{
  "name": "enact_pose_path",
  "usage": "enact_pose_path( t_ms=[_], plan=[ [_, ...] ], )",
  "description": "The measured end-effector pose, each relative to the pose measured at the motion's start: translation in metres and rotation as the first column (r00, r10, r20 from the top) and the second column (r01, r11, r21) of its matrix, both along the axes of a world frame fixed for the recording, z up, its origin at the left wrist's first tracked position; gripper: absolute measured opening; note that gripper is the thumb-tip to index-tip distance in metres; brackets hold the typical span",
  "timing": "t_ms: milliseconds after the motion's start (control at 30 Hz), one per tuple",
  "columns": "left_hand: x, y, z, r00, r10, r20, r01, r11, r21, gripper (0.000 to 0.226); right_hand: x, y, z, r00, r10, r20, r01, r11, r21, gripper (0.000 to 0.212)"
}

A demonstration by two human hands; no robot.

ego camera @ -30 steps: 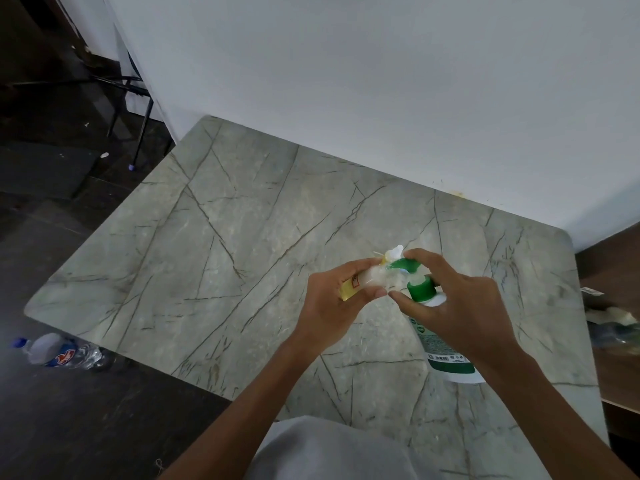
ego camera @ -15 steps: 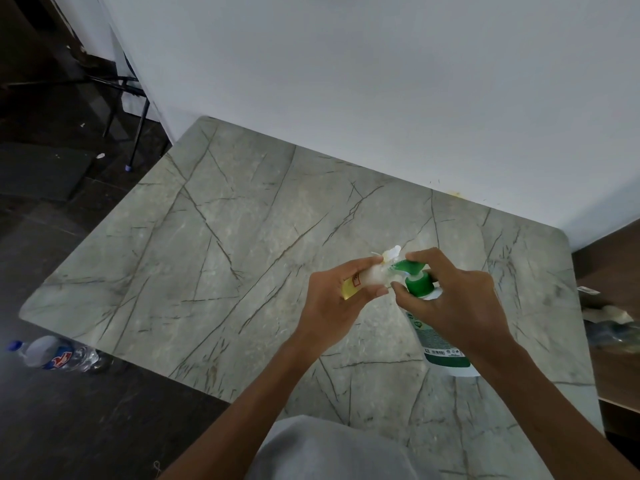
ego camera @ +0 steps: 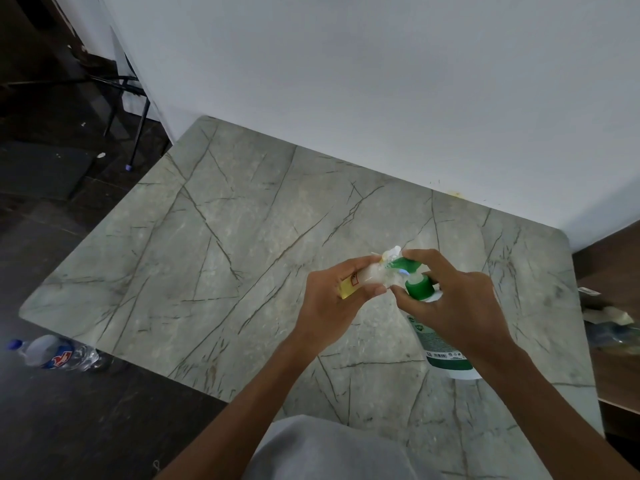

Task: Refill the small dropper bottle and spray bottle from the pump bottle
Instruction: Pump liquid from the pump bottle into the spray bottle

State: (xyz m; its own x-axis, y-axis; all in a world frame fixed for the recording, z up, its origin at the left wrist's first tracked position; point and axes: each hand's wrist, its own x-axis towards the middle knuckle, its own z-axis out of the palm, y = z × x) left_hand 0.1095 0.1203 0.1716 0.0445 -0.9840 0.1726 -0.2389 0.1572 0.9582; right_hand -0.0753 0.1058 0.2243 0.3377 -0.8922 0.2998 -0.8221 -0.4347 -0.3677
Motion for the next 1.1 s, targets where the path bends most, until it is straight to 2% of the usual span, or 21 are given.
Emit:
enact_pose_path(
  t_ms=[200, 533, 867, 1100],
  plan=[
    [-0.001, 0.002, -0.004, 1.0, -0.007, -0.018, 0.007, 1.0, 0.013, 0.043, 0.002, 0.001, -0.007, 1.0, -0.008, 0.029, 0.008, 1.0, -0.012, 0.053],
    [0.0, -0.001, -0.005, 1.0, -0.006, 0.02, 0.005, 1.0, 0.03, 0.041, -0.002, -0.003, 0.002, 0.995, 0.04, -0.089, -0.041, 0.999, -0.016, 0.059],
    [-0.004, -0.002, -0.003, 1.0, 0.003, -0.006, -0.003, 1.0, -0.001, 0.041, -0.001, -0.002, -0.006, 0.999, -0.026, 0.022, 0.027, 0.998, -0.059, 0.047],
    [-0.005, -0.003, -0.001, 1.0, -0.005, 0.013, 0.005, 1.0, 0.0, 0.043, -0.002, -0.006, 0.0, 1.0, 0.002, -0.023, -0.003, 0.999, -0.046, 0.049]
  ],
)
